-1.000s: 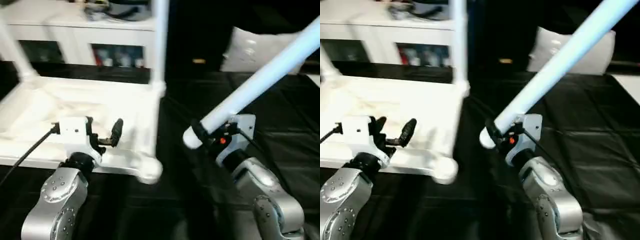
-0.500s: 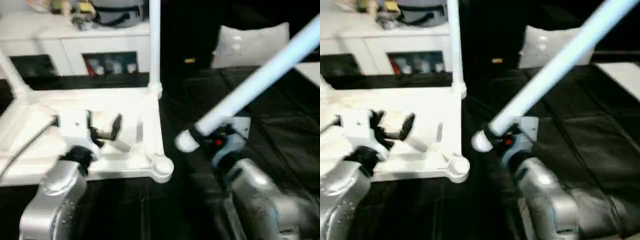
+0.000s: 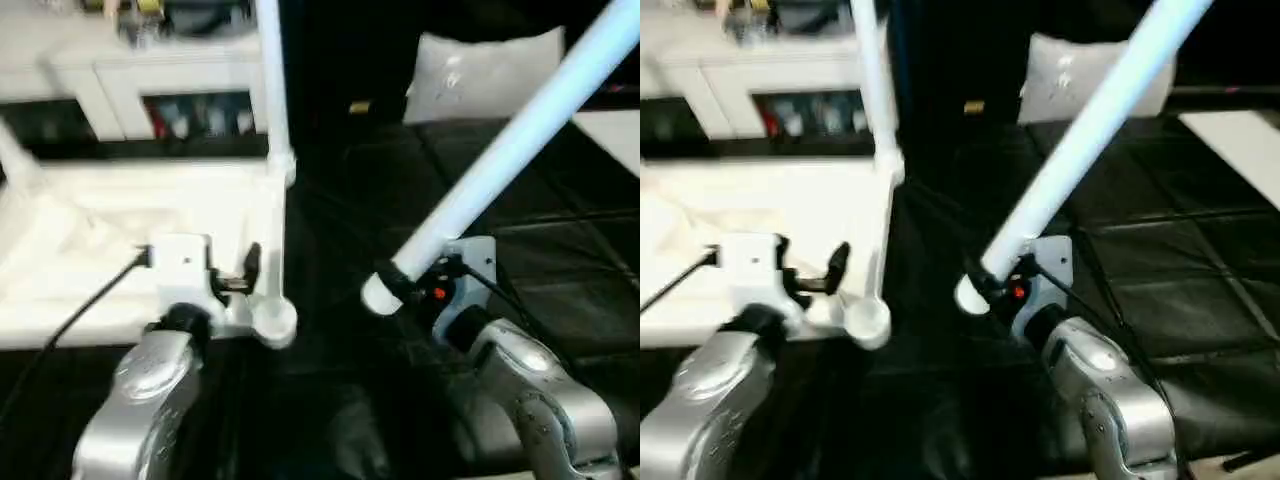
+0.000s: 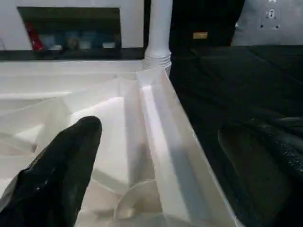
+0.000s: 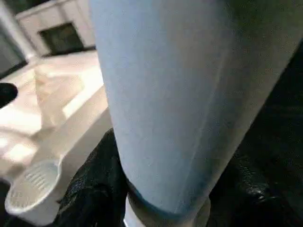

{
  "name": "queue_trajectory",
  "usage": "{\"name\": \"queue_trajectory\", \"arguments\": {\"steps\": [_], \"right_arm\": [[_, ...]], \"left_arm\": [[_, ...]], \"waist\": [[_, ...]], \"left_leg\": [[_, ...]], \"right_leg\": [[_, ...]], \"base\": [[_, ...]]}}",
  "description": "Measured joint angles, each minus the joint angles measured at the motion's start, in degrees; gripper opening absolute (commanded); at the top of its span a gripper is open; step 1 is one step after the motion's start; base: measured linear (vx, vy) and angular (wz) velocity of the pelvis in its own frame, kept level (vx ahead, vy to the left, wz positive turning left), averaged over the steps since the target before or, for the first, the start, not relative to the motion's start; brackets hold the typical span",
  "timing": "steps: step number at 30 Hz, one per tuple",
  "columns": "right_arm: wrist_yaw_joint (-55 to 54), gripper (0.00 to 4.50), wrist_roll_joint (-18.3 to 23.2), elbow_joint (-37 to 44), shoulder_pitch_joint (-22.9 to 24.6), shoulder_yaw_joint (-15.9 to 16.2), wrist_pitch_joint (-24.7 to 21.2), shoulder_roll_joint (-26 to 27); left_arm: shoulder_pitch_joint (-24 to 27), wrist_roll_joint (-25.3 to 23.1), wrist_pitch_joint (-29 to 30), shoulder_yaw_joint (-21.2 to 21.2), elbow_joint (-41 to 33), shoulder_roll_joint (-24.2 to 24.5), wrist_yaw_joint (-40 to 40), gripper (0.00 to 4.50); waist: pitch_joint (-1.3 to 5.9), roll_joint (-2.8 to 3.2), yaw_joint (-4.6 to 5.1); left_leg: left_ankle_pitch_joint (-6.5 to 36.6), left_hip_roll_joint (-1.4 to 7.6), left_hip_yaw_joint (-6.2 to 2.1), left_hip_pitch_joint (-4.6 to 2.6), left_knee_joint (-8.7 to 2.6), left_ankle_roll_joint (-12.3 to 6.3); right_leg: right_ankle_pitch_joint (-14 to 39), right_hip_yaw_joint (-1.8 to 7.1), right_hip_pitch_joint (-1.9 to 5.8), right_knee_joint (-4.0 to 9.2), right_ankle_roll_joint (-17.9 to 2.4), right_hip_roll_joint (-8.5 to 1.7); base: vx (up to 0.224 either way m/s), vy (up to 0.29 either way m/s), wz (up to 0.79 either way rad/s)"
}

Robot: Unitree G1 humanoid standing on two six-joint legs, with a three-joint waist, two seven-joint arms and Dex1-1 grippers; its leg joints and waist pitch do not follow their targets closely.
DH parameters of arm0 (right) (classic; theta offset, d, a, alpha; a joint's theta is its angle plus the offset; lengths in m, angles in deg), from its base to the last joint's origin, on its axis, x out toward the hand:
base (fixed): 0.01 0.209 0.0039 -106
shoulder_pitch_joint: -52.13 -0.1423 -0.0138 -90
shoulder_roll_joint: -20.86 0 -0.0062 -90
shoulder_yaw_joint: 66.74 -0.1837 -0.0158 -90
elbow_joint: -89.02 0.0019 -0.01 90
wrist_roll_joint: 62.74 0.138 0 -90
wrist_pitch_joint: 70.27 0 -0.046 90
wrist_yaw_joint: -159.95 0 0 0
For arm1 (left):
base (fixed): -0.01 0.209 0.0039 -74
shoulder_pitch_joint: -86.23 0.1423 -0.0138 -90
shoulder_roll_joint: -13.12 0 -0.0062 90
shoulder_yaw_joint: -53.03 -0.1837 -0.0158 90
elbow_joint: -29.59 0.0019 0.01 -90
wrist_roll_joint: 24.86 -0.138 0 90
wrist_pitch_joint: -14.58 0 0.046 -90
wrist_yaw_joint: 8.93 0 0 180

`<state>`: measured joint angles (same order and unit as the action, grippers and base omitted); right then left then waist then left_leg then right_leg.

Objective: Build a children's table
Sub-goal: Pick table leg, then rotate table base

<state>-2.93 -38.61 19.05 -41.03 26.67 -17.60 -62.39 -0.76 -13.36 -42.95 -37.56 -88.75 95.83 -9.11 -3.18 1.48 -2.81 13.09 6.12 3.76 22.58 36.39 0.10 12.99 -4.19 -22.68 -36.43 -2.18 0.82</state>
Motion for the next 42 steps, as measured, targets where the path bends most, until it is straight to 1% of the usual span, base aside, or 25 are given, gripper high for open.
{"name": "queue_trajectory", "arguments": {"steps": [3,5,6,7,8,9,11,12,13,14,15,16,17,18,19,20,21,22,27,29,30,31,35,39,42], "right_arm": [[0.59,1.91,0.01,0.00,-0.01,1.76,-0.06,0.03],[1.15,1.91,0.00,0.00,0.04,3.00,-0.09,-0.18],[1.59,1.91,0.01,0.04,0.15,3.53,-0.10,-0.20],[2.05,1.91,-0.02,0.20,0.60,4.03,-0.09,-0.43],[2.14,1.91,-0.06,0.19,0.69,4.32,-0.11,-0.52],[2.20,1.91,-0.07,0.20,0.70,4.67,-0.11,-0.60],[2.23,1.91,-0.18,0.20,0.73,4.89,-0.05,-0.65],[2.24,1.91,-0.19,0.18,0.60,5.06,-0.04,-0.30],[2.24,1.91,-0.16,0.20,0.44,5.31,0.28,0.63],[2.26,1.91,-0.17,0.32,0.42,5.68,0.81,1.19],[2.23,1.91,-0.29,0.48,0.45,5.79,1.60,1.02],[2.20,1.91,-0.33,0.77,0.29,5.65,2.01,0.77],[2.19,1.90,-0.36,1.22,0.33,5.36,2.54,0.69],[2.16,1.90,-0.30,1.44,0.53,4.21,4.18,0.76],[2.05,1.90,-0.33,1.45,0.35,2.91,5.14,0.52],[1.90,1.90,-0.34,1.46,0.29,1.20,6.38,0.20],[1.89,1.90,-0.37,1.34,0.40,0.28,6.88,0.02],[1.96,1.90,-0.43,1.26,0.46,-0.42,7.15,-0.11],[3.08,1.90,-0.30,1.27,0.67,-1.05,9.39,-0.72],[3.35,1.90,-1.37,1.09,0.67,-0.88,11.27,-1.34],[3.63,1.90,-1.87,0.95,0.68,-0.88,12.68,-2.00],[4.19,1.90,-1.99,0.94,0.70,-1.07,12.99,-2.55],[8.36,1.90,-0.18,0.93,0.94,-1.14,9.89,-5.79],[12.68,1.90,1.06,1.06,1.90,-0.82,9.37,-8.59],[14.31,1.90,1.32,1.15,3.01,-0.74,9.99,-8.96]], "left_arm": [[0.85,0.01,-0.04,0.61,-0.35,0.05,0.60,4.49],[1.61,-0.15,-0.26,1.04,-0.95,0.29,0.58,4.49],[2.06,-0.18,-0.45,1.29,-1.42,0.57,0.56,4.49],[2.24,-0.06,-0.49,1.59,-2.01,0.73,0.55,4.49],[2.32,-0.04,-0.53,1.80,-2.18,0.71,0.54,4.49],[2.68,-0.04,-0.53,2.08,-2.29,0.73,0.49,4.49],[2.92,0.03,-0.53,2.19,-2.39,0.78,0.61,4.49],[3.27,0.04,-0.54,2.37,-2.42,1.35,1.04,4.49],[3.48,0.05,-0.55,2.61,-2.37,2.18,1.65,4.49],[3.25,0.17,-0.90,2.97,-2.32,2.97,2.69,4.49],[2.85,0.65,-1.28,3.00,-2.36,3.70,4.27,4.49],[2.80,1.26,-1.43,2.88,-2.49,3.89,5.19,4.49],[2.73,1.53,-1.58,2.68,-2.38,4.68,6.65,4.49],[1.84,2.54,-2.05,1.13,-1.33,7.62,11.05,4.49],[1.36,3.31,-2.16,-0.48,-0.86,9.14,13.82,4.49],[1.09,4.05,-2.56,-1.75,-0.46,9.72,16.78,4.49],[0.55,4.61,-2.99,-2.45,0.08,10.57,19.06,4.49],[0.17,4.75,-3.58,-2.76,0.41,11.52,21.01,4.49],[-3.71,4.15,-11.48,-3.83,7.82,19.13,33.36,4.49],[-4.51,4.43,-12.69,-4.37,10.12,21.00,37.97,4.49],[-5.09,4.65,-12.75,-4.87,11.23,22.01,40.33,4.31],[-5.73,4.73,-12.98,-5.33,12.17,22.73,42.25,4.31],[-12.10,4.67,-16.01,-8.10,20.36,26.57,52.25,4.01],[-17.92,3.68,-20.14,-11.10,29.12,29.03,61.48,3.75],[-21.03,2.91,-22.01,-12.12,35.30,29.28,66.51,3.41]], "waist": [[-0.01,-0.08,-0.59],[-0.08,-0.14,-0.75],[-0.33,-0.41,-0.88],[-0.59,-0.85,-0.66],[-0.90,-1.01,-0.62],[-1.24,-1.12,-0.53],[-1.97,-0.69,-0.31],[-2.34,-0.33,-0.25],[-2.48,0.13,-0.26],[-2.32,-0.39,-0.11],[-1.86,-0.97,0.13],[-1.58,-1.30,0.35],[-1.29,-1.76,0.65],[-0.65,-2.76,0.75],[-0.18,-2.72,0.45],[0.21,-2.02,0.42],[0.39,-1.69,0.53],[0.42,-1.60,0.61],[0.36,-1.41,0.76],[0.34,-1.40,0.74],[0.33,-1.39,0.77],[0.30,-1.43,0.75],[0.18,-1.56,0.66],[0.16,-1.51,0.61],[0.13,-1.40,0.56]], "left_leg": [[-0.49,0.85,0.28,-0.09,-0.33,1.43],[-0.47,1.32,1.01,-0.56,-0.58,1.63],[-0.36,1.23,1.07,-0.64,-0.80,1.86],[-0.32,1.20,1.03,-0.82,-0.83,1.91],[-0.30,1.20,0.98,-1.13,-0.81,1.91],[-0.18,1.26,1.01,-1.56,-0.64,1.88],[1.32,2.21,1.25,-2.56,0.45,1.98],[2.05,2.95,1.95,-3.60,0.71,2.39],[2.05,2.85,1.90,-4.12,0.50,2.39],[2.11,2.41,2.06,-4.62,0.51,2.28],[2.29,1.92,2.06,-4.91,0.50,1.97],[2.36,1.57,2.05,-4.96,0.51,1.86],[2.37,0.98,2.15,-4.70,0.54,1.81],[2.38,0.28,2.28,-3.89,0.78,1.79],[2.10,0.33,2.26,-3.36,0.62,1.66],[1.45,0.32,2.26,-2.17,0.38,2.08],[1.22,0.31,2.28,-1.63,0.29,2.02],[1.18,0.33,2.28,-1.48,0.20,2.09],[0.96,1.18,2.05,-1.78,-0.19,2.76],[0.94,1.31,2.12,-1.81,-0.19,3.26],[0.79,1.35,2.23,-1.85,-0.20,3.15],[0.77,1.40,2.35,-1.96,-0.23,2.99],[0.41,1.84,3.23,-2.58,-0.71,2.96],[0.08,1.99,3.46,-2.58,-0.91,3.03],[-0.11,2.09,3.57,-2.55,-0.96,3.06]], "right_leg": [[-0.45,-0.87,0.24,0.86,-1.24,0.06],[-0.38,-1.21,0.90,1.45,-1.57,-0.11],[-0.16,-1.94,1.46,1.49,-1.69,-0.66],[0.36,-3.45,2.19,1.50,-1.60,-1.72],[0.80,-4.78,2.99,1.58,-1.38,-2.50],[1.26,-6.24,4.19,1.79,-1.04,-3.42],[1.67,-9.21,6.70,3.12,-0.51,-4.41],[2.47,-9.22,7.84,3.46,-0.02,-4.16],[3.79,-8.27,8.20,1.90,0.40,-3.99],[5.03,-5.70,7.58,-0.86,0.04,-3.66],[4.95,-3.13,6.74,-3.03,0.01,-3.57],[4.67,-1.77,6.27,-2.72,-0.22,-3.79],[4.07,-0.74,5.49,-1.55,-0.05,-4.51],[2.82,0.48,4.61,-0.81,3.72,-5.39],[2.70,0.64,4.41,-0.97,3.78,-5.23],[2.62,0.71,3.43,-1.06,3.75,-5.14],[2.62,0.77,2.83,-1.20,3.75,-5.09],[2.63,0.79,2.56,-1.32,3.73,-4.99],[2.21,0.51,2.86,-0.29,2.97,-4.24],[2.17,0.48,2.86,-0.22,2.48,-4.18],[2.20,0.50,2.87,-0.25,2.24,-4.19],[2.12,0.54,2.89,-0.27,2.10,-4.19],[1.75,0.72,3.16,-0.32,1.67,-4.19],[1.69,0.72,3.03,-0.39,1.77,-4.19],[1.47,0.72,2.79,-0.47,1.40,-4.17]], "base": [[-0.002,-0.021,0.01],[0.000,0.000,0.00],[0.000,0.000,0.00],[0.001,0.022,0.37],[0.018,0.043,0.65],[0.029,0.032,0.54],[0.012,0.070,0.59],[-0.006,0.081,0.56],[0.038,0.094,0.22],[0.113,0.071,0.11],[0.113,0.071,0.11],[0.108,0.027,0.12],[0.103,-0.019,0.08],[0.103,-0.019,0.08],[0.075,-0.063,0.07],[0.041,-0.059,0.02],[0.041,-0.059,0.02],[0.000,0.000,0.00],[0.000,0.000,0.00],[-0.031,-0.003,-0.02],[-0.061,-0.005,-0.03],[-0.066,-0.003,-0.02],[-0.067,-0.012,-0.02],[-0.029,-0.008,-0.01],[0.000,0.000,0.00]]}}
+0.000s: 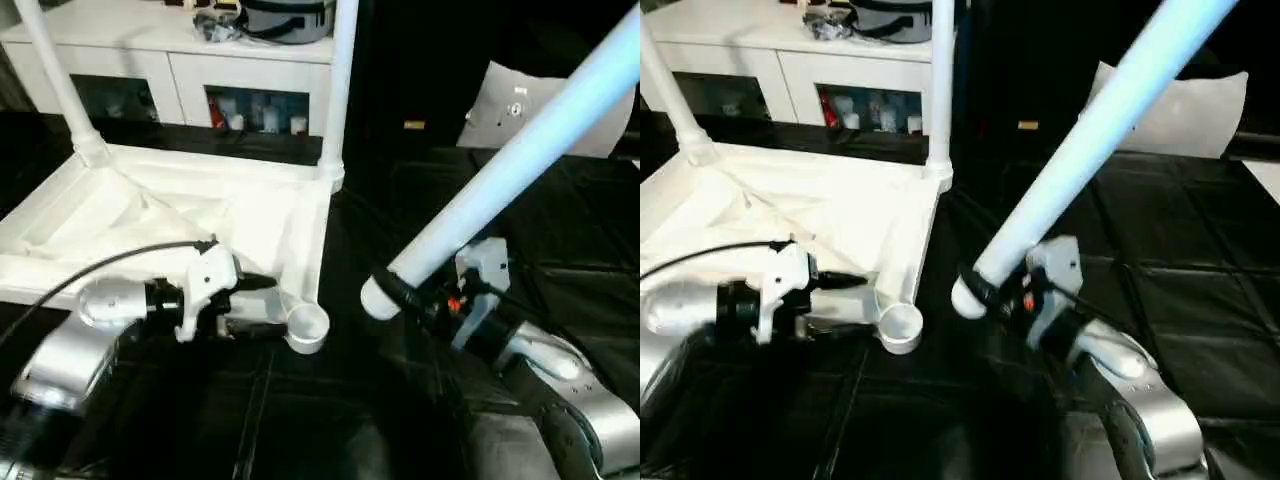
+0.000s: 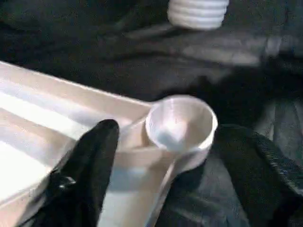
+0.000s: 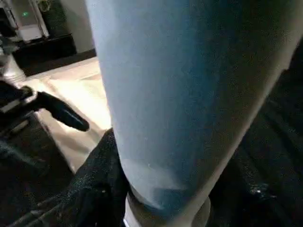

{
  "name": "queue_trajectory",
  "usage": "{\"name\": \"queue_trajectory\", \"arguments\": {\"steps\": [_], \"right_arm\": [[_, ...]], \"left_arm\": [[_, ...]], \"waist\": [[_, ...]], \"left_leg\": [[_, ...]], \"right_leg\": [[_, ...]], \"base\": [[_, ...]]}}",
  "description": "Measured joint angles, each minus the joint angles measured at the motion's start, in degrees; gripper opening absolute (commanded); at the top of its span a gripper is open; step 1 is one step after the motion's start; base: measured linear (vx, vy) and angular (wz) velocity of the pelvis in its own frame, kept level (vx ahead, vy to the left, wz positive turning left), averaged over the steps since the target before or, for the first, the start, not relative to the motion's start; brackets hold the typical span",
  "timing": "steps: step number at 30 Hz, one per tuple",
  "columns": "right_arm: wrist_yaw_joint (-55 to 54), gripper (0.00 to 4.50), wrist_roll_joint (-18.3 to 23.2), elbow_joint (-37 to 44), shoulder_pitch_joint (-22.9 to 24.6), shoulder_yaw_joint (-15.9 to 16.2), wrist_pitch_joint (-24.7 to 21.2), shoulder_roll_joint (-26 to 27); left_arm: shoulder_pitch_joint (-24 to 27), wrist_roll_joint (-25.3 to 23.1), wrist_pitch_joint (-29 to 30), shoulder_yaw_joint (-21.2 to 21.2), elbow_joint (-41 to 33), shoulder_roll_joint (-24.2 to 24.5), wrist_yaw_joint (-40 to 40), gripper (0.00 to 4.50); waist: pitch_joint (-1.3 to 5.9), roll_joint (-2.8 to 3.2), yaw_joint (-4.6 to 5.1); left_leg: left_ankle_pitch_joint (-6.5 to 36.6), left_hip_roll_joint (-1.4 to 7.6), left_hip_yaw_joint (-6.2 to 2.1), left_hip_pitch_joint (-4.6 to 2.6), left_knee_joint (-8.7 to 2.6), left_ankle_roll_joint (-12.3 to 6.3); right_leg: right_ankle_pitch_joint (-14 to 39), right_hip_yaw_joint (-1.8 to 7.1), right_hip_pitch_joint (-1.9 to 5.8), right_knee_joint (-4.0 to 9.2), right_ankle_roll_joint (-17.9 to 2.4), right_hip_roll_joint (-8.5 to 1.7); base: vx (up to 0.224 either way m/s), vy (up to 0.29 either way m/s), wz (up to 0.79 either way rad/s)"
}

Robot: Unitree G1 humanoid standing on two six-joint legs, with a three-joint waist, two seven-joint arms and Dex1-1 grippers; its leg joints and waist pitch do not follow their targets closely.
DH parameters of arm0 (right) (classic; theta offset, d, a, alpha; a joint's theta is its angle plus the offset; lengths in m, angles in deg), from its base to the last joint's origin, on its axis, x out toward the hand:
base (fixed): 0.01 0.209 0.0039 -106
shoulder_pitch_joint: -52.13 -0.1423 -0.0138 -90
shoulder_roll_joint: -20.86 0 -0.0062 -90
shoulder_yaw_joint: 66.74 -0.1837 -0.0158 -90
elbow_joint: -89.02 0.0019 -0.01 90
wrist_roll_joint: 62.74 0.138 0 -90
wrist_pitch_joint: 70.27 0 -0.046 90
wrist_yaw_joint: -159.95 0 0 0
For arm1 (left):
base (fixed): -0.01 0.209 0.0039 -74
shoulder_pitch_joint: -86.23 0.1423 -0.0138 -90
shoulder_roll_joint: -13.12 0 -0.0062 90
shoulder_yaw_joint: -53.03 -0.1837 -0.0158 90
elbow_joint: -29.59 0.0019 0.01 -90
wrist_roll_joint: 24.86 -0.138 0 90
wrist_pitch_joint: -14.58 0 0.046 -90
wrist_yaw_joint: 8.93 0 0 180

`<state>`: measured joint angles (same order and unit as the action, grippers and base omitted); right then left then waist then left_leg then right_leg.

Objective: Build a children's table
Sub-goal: Rotate table base

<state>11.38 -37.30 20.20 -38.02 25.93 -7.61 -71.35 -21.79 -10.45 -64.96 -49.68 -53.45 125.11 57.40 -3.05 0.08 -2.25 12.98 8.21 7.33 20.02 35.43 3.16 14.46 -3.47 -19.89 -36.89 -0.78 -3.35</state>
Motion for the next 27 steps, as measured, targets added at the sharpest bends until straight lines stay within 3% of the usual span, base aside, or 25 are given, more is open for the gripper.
{"name": "queue_trajectory", "arguments": {"steps": [9,15,27], "right_arm": [[1.19,1.90,2.06,0.71,1.37,-0.82,-1.42,-0.98],[1.01,1.90,3.21,1.32,2.05,-0.74,-3.36,-1.36],[0.95,1.90,2.87,3.17,2.34,-0.03,-3.30,-1.79]], "left_arm": [[-8.65,-4.12,-8.34,-4.09,15.68,1.47,10.76,2.85],[-12.23,-7.90,-12.99,-6.28,23.96,0.05,12.91,2.41],[-16.36,-10.73,-19.92,-6.75,36.09,-2.60,15.03,1.51]], "waist": [[-0.02,0.17,0.06],[-0.18,0.48,-0.07],[-0.26,0.97,-0.26]], "left_leg": [[-0.14,0.16,0.28,0.10,-0.19,-0.08],[-0.14,0.26,0.50,0.06,-0.21,-0.08],[-0.15,0.53,0.90,0.05,-0.31,-0.07]], "right_leg": [[0.02,-0.03,-0.10,0.24,-0.04,0.05],[0.02,-0.01,-0.08,0.25,-0.06,0.03],[0.03,-0.03,-0.10,0.33,-0.07,0.04]], "base": [[0.000,0.000,0.00],[0.000,0.000,0.00],[0.000,0.000,0.00]]}}
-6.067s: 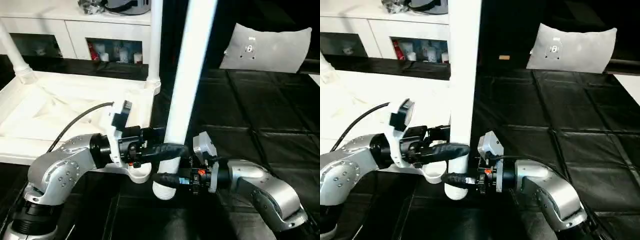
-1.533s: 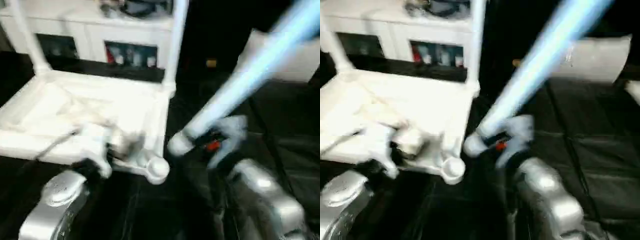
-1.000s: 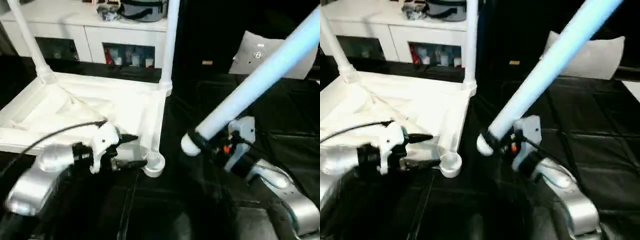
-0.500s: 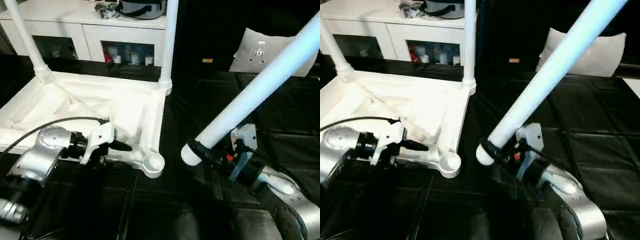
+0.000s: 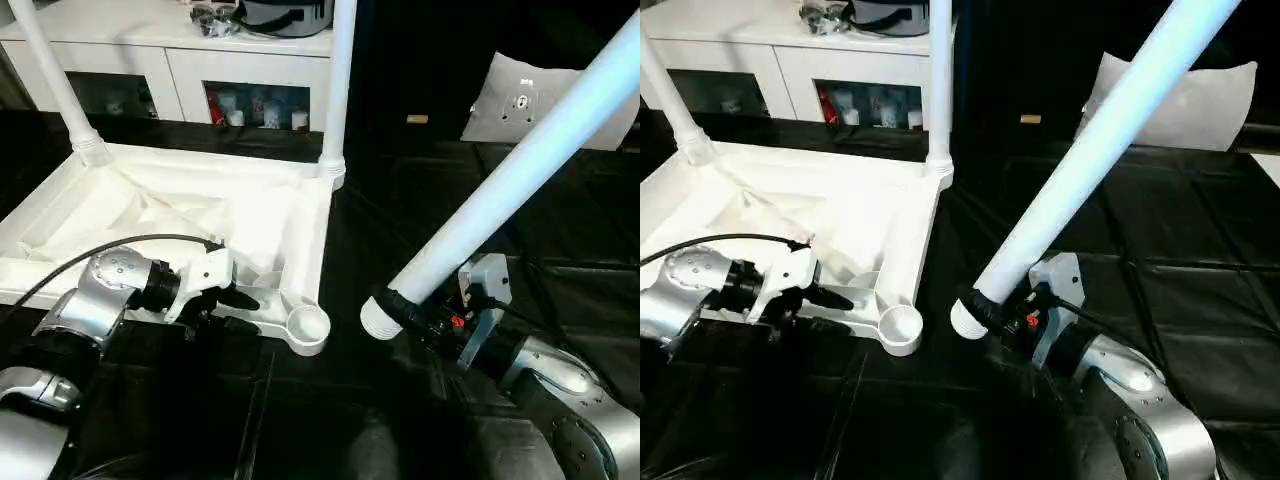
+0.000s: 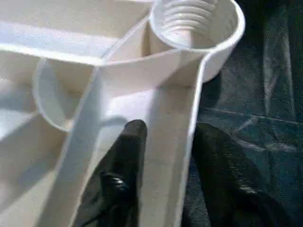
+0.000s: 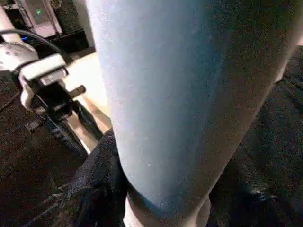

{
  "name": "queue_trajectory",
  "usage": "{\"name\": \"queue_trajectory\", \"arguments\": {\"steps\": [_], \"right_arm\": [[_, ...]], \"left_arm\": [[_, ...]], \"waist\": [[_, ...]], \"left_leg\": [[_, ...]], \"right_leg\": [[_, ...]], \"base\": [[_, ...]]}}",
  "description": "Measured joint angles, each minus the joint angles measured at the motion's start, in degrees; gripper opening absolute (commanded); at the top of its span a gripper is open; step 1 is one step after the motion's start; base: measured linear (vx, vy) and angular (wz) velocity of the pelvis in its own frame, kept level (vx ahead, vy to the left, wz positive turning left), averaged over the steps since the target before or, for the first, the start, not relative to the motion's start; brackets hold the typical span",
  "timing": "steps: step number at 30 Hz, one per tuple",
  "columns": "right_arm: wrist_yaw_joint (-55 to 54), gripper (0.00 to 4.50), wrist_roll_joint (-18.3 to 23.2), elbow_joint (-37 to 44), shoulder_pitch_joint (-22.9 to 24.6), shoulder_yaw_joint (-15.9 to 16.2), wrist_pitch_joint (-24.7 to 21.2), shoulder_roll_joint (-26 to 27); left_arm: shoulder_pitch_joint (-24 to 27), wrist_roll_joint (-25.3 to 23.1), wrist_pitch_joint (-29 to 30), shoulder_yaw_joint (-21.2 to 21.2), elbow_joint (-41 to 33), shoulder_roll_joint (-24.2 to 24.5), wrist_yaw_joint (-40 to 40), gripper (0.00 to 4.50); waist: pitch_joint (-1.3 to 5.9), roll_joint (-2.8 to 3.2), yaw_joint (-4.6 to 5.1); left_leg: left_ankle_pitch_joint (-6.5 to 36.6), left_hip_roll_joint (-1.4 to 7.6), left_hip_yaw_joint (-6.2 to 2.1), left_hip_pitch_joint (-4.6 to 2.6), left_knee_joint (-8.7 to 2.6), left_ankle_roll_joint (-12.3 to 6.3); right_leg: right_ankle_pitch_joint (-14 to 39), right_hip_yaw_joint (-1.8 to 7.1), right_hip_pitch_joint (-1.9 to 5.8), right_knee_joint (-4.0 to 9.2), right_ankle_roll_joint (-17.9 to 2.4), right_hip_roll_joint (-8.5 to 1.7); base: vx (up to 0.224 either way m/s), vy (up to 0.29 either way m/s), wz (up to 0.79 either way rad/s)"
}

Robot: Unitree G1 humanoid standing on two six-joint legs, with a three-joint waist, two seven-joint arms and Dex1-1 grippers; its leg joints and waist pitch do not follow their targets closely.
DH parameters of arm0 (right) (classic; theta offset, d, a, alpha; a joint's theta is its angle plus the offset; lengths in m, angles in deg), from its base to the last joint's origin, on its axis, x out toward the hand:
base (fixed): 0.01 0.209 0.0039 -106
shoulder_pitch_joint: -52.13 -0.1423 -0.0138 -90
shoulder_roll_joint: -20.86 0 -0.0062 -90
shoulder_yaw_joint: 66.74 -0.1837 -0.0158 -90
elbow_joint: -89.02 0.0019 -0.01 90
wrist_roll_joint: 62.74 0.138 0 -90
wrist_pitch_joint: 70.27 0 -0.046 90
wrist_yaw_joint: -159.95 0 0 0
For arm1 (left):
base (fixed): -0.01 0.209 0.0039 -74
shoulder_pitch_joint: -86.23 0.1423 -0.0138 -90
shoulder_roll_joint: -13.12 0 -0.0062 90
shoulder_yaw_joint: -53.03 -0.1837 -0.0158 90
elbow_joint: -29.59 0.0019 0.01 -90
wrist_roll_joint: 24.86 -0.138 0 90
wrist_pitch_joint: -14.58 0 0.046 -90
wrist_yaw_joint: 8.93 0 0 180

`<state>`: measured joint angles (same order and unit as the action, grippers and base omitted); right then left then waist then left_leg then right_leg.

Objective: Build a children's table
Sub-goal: Rotate table base

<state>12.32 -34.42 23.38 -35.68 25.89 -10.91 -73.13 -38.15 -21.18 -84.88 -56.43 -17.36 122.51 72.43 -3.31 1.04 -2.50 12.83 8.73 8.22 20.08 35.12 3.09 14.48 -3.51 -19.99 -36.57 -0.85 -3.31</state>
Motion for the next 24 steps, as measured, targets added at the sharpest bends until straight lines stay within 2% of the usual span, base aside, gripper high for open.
{"name": "queue_trajectory", "arguments": {"steps": [2,4,5,9,12,17,21,24], "right_arm": [[0.00,1.90,0.00,0.02,0.03,0.00,0.00,-0.11],[0.00,1.90,-0.01,0.02,0.05,0.03,0.00,-0.30],[0.00,1.90,-0.01,0.02,0.04,0.03,0.00,-0.33],[0.04,1.90,0.00,0.02,0.04,0.04,-0.01,-0.36],[0.00,1.90,-0.01,0.03,-0.03,0.25,-0.01,-0.33],[-0.99,1.90,-1.98,0.02,-2.29,2.35,-0.58,-0.48],[-3.30,1.90,-4.03,-0.45,-4.60,3.84,-2.90,-0.46],[-3.59,1.90,-5.41,-2.81,-8.35,5.61,-3.94,-0.33]], "left_arm": [[-0.18,-0.05,-0.46,0.00,0.99,-0.01,0.71,1.23],[-0.52,-0.10,-0.96,0.00,2.05,-0.08,1.25,1.15],[-0.94,-0.13,-1.20,0.00,2.84,-0.16,1.62,0.92],[-1.42,-0.25,-2.26,0.06,3.89,-0.49,1.87,0.68],[-1.53,-0.16,-0.63,0.81,3.95,-1.45,2.13,0.37],[-0.31,-0.07,2.93,1.04,0.28,-3.05,1.77,0.21],[0.91,-1.01,5.20,0.69,-3.76,-4.85,-2.39,0.01],[1.41,-2.67,11.27,1.18,-7.76,-8.63,-10.50,0.00]], "waist": [[-0.02,0.03,-0.06],[-0.02,0.04,-0.17],[-0.02,0.04,-0.23],[-0.02,0.04,-0.51],[-0.03,0.10,-0.66],[-0.23,0.58,-0.69],[-0.14,0.75,-0.51],[-0.12,0.78,-0.40]], "left_leg": [[0.00,0.01,0.04,-0.01,-0.03,0.00],[0.00,0.02,0.05,-0.02,-0.04,0.00],[0.00,0.03,0.06,-0.02,-0.04,0.00],[0.00,0.05,0.10,-0.02,-0.04,0.00],[0.00,0.06,0.15,-0.02,-0.04,0.00],[0.00,0.06,0.36,-0.02,-0.05,-0.01],[0.00,0.08,0.43,-0.02,-0.21,-0.02],[-0.08,0.08,0.52,-0.03,-0.21,-0.11]], "right_leg": [[0.00,0.00,0.00,0.01,-0.01,0.00],[0.01,0.00,0.00,0.01,-0.01,0.00],[0.01,0.00,0.00,0.00,-0.01,0.00],[0.01,0.00,0.00,0.01,-0.02,0.00],[0.01,0.01,0.00,0.03,-0.02,0.00],[0.01,0.11,-0.03,0.07,-0.02,-0.06],[0.02,0.15,-0.03,0.11,-0.03,-0.05],[0.01,0.19,0.03,0.08,-0.05,-0.06]], "base": [[0.000,0.000,0.00],[0.000,0.000,0.00],[0.000,0.000,0.00],[0.000,0.000,0.00],[0.000,0.000,0.00],[0.000,0.000,0.00],[0.000,0.000,0.00],[0.000,0.000,0.00]]}}
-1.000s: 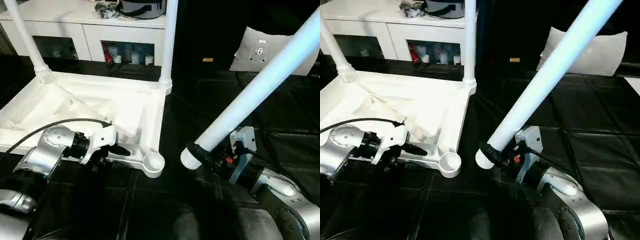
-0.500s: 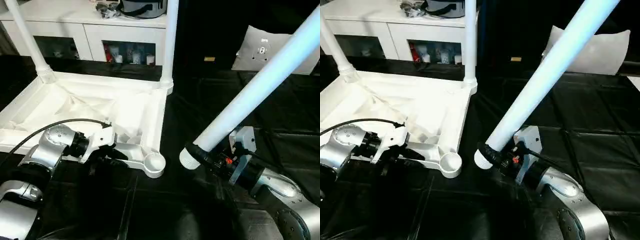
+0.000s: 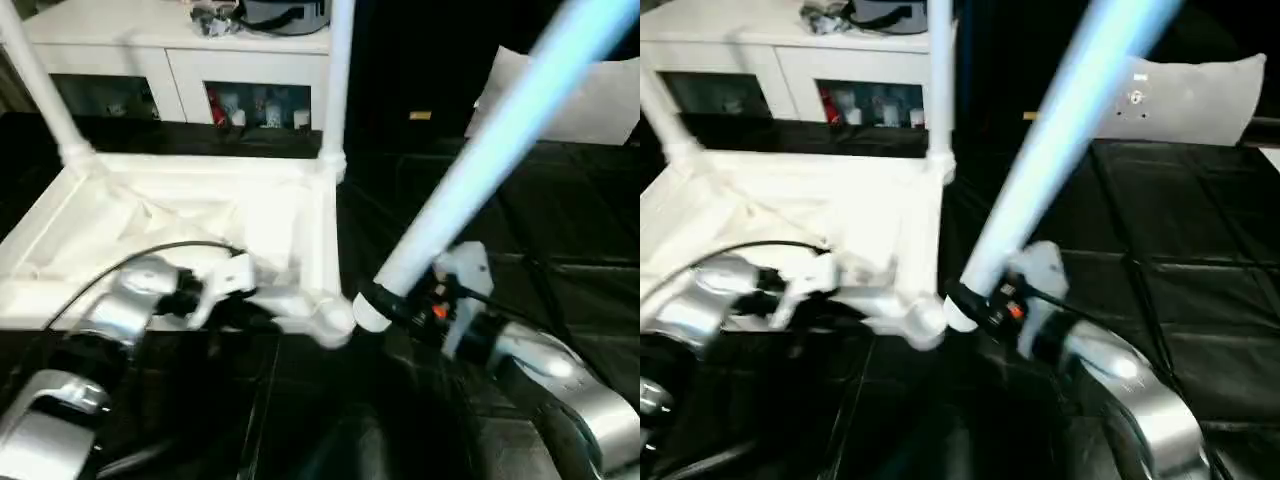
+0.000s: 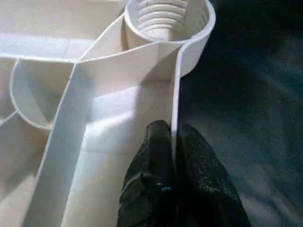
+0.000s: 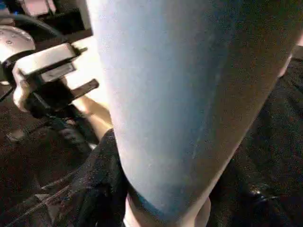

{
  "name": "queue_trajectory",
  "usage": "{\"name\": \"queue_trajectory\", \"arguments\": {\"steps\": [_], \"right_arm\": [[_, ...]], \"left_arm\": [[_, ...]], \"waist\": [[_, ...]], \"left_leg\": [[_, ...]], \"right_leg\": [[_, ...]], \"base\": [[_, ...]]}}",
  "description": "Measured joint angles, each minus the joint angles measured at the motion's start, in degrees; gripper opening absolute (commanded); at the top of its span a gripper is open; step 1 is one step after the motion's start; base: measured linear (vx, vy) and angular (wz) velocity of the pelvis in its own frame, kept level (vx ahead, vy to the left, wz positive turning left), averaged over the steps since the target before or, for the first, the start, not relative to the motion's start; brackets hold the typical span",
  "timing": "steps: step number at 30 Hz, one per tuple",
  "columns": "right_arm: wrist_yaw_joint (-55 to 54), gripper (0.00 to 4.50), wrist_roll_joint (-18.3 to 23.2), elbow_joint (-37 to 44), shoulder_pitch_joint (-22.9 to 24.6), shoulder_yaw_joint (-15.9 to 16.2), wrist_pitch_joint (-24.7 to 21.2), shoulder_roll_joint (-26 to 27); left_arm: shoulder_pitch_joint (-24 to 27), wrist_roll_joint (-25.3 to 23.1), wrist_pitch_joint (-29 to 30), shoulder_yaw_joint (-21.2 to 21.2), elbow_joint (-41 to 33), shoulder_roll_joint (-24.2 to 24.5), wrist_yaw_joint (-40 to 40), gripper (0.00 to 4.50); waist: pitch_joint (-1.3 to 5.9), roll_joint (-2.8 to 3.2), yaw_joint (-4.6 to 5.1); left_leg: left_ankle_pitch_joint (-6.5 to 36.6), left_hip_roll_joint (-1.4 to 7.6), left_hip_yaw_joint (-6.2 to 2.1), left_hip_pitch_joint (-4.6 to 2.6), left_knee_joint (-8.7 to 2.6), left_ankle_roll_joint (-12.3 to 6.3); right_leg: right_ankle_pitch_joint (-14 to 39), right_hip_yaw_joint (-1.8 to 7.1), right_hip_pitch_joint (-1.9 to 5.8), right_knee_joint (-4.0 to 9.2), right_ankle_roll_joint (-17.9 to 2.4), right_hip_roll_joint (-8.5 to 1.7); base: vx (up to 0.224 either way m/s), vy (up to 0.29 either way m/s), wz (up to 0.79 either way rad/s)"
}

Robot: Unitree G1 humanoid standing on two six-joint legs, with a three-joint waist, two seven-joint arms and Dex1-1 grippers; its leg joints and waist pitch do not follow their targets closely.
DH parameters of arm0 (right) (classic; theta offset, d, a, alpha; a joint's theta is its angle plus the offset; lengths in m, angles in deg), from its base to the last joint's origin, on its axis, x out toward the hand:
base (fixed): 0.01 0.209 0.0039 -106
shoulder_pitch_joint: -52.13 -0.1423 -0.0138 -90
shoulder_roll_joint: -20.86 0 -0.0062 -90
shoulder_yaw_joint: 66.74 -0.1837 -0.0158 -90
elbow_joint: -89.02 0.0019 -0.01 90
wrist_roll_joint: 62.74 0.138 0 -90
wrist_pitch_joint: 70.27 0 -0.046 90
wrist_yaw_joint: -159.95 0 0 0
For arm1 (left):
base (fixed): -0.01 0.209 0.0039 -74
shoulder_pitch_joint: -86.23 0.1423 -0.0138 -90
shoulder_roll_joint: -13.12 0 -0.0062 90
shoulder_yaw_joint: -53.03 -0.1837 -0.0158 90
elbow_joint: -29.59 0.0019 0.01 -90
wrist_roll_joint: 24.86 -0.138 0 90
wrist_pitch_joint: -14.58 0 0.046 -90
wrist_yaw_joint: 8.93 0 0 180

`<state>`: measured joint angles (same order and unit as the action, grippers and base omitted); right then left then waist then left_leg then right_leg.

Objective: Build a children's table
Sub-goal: Rotate table base, then insert table leg to table base

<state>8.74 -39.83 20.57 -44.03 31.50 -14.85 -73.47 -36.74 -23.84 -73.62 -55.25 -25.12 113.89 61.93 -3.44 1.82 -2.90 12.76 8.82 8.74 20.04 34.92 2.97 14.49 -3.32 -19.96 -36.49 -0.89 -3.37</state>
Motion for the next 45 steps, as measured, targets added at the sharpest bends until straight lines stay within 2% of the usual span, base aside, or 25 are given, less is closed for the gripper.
{"name": "queue_trajectory", "arguments": {"steps": [3,5,11,16,19,30,37,45], "right_arm": [[0.76,1.90,-0.52,-2.05,-3.16,1.38,-0.11,0.11],[1.46,1.90,-1.37,-3.61,-3.61,1.84,0.60,0.13],[3.97,1.90,-4.63,-9.60,-7.29,5.06,3.70,-0.02],[4.28,1.90,-4.56,-13.38,-9.67,4.70,3.86,0.46],[5.38,1.90,-4.54,-13.90,-10.14,4.65,3.90,0.55],[7.86,1.90,-4.50,-13.64,-11.46,5.22,1.37,-1.16],[9.04,1.90,-2.49,-12.03,-10.14,3.85,-1.57,-2.72],[9.89,1.90,-2.54,-12.66,-10.45,3.94,-1.42,-2.72]], "left_arm": [[1.70,-1.33,4.13,0.14,-5.07,-2.53,-5.58,0.00],[3.17,-1.67,4.27,0.31,-7.36,-2.51,-6.77,0.00],[6.23,-2.23,4.22,0.01,-12.81,-1.48,-7.37,0.00],[8.02,-2.12,2.89,-0.18,-15.93,-0.28,-5.80,0.00],[8.54,-1.82,3.03,0.00,-16.66,-0.07,-5.17,0.00],[9.58,-1.17,4.13,0.11,-18.09,0.54,-4.62,0.00],[9.56,-0.91,4.17,0.07,-18.08,0.63,-3.81,0.00],[9.62,-0.75,4.27,0.08,-18.06,0.80,-3.34,0.00]], "waist": [[0.03,0.04,0.51],[0.11,0.16,0.56],[0.17,0.25,0.67],[0.22,0.18,0.68],[0.24,0.21,0.55],[0.27,0.22,0.63],[0.28,0.22,0.56],[0.30,0.17,0.50]], "left_leg": [[-0.01,0.00,0.13,0.03,-0.06,-0.02],[-0.03,0.00,0.16,0.03,-0.18,-0.05],[-0.29,0.00,0.23,0.14,-0.42,-0.50],[-0.33,0.00,0.28,0.57,-0.38,-0.72],[-0.37,0.03,0.28,0.93,-0.39,-0.77],[-0.42,0.06,0.31,0.89,-0.33,-0.73],[-0.42,0.06,0.32,0.89,-0.32,-0.73],[-0.51,0.08,0.31,0.86,-0.30,-0.62]], "right_leg": [[-0.01,0.14,0.00,0.02,-0.02,0.00],[-0.01,0.14,-0.05,0.07,-0.02,0.01],[-0.01,0.11,-0.24,0.30,-0.02,0.02],[-0.01,0.12,-0.86,0.25,-0.03,0.02],[-0.01,0.09,-1.02,0.15,-0.03,0.02],[-0.01,0.10,-1.02,0.01,-0.03,0.02],[-0.01,0.10,-1.03,-0.02,-0.03,0.02],[-0.01,0.10,-1.04,-0.16,-0.03,0.02]], "base": [[0.000,0.000,0.00],[0.000,0.000,0.00],[0.000,0.000,0.00],[0.000,0.000,0.00],[0.000,0.000,0.00],[0.000,0.000,0.00],[0.000,0.000,0.00],[0.000,0.000,0.00]]}}
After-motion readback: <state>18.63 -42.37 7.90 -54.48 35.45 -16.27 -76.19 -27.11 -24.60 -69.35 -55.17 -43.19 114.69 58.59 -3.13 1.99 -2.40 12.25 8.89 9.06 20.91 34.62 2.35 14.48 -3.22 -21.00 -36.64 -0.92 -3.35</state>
